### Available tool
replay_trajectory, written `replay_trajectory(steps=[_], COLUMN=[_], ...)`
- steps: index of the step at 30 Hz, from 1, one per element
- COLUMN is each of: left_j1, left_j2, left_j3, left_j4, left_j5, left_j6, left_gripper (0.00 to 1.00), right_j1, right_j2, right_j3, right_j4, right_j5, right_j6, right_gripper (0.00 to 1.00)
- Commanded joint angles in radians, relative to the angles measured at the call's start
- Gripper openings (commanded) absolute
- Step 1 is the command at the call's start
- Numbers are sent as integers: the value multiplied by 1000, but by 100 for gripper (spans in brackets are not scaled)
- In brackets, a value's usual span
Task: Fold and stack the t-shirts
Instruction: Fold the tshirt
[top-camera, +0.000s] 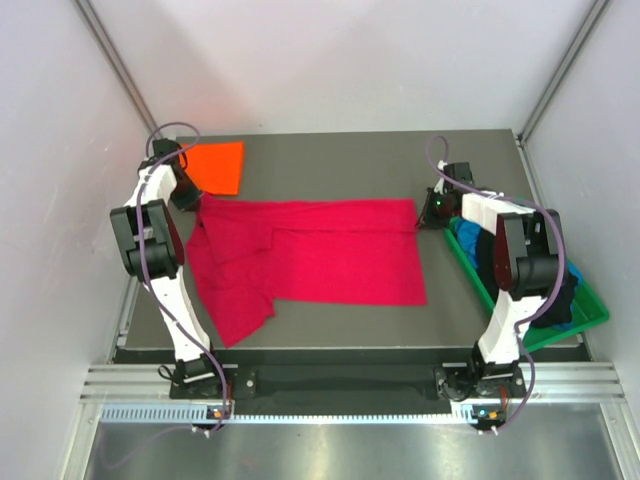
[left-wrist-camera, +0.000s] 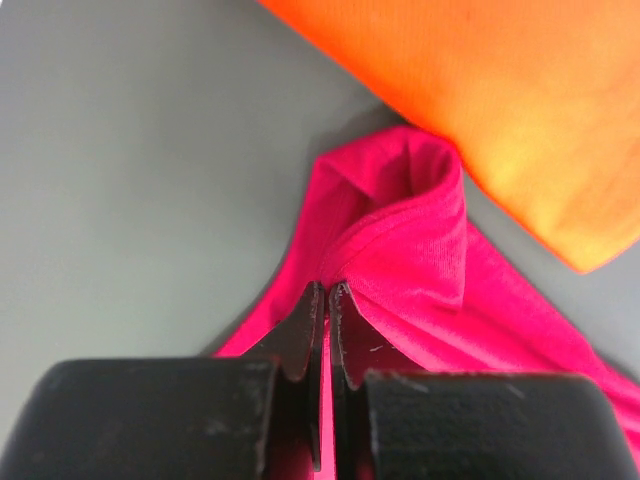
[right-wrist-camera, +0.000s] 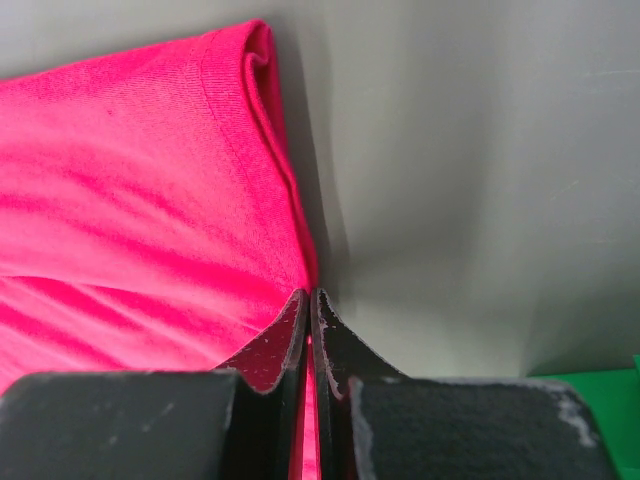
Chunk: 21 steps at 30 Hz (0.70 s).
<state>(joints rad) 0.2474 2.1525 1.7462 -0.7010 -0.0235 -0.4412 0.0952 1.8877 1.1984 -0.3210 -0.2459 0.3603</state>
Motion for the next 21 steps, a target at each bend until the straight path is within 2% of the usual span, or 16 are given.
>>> replay_trajectory(steps=[1,11,17,21], left_j1=[15,15,13,9], left_j2=[30,20,55,52], left_j3=[62,59,99,99], left_j4=[-20,-18,-34,-37], left_j5=[-76,-92,-58,-47], left_j6=[21,32,32,32], left_gripper=[0,0,1,10], right_j1=[-20,-20,-20,-22], right_j2=[-26,-25,-33,-42], right_j3=[6,-34,-51,-39], right_j4=[50,96,108,94], right_j5=[-10,-62,-78,-72], right_j6=[-3,23,31,28], right_gripper=[0,0,15,18])
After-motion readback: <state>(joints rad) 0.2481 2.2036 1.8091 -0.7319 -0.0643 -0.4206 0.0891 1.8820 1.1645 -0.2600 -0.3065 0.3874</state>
